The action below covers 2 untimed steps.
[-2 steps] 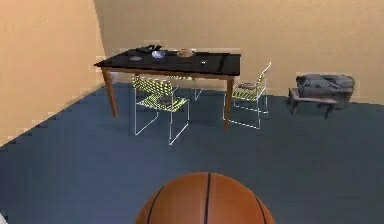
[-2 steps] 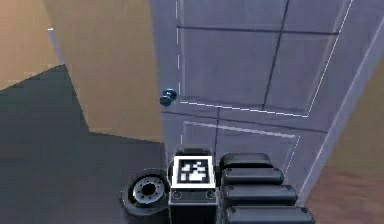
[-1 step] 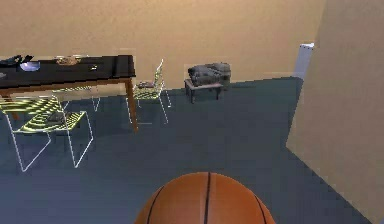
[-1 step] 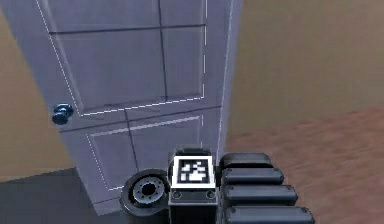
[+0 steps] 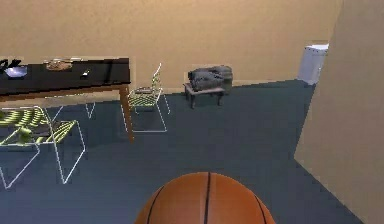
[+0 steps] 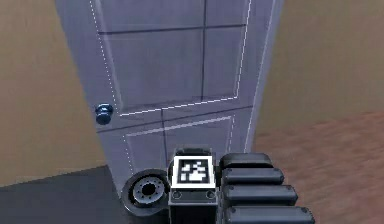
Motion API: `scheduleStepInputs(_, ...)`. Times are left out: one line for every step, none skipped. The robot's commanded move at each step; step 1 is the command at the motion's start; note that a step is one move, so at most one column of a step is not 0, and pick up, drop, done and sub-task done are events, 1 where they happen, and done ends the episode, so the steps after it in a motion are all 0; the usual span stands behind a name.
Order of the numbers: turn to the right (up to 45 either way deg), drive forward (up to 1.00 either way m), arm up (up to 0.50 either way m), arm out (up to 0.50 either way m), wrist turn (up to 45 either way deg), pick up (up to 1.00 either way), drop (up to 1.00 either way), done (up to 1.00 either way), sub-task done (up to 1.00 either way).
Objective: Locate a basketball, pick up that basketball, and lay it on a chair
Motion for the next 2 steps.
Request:
scheduleStepInputs(0.0, 1.0, 0.0, 0.0, 0.0, 0.0, 0.0, 0.0, 0.0)
scheduleStepInputs(3.0, 0.0, 0.0, 0.0, 0.0, 0.0, 0.0, 0.0, 0.0)
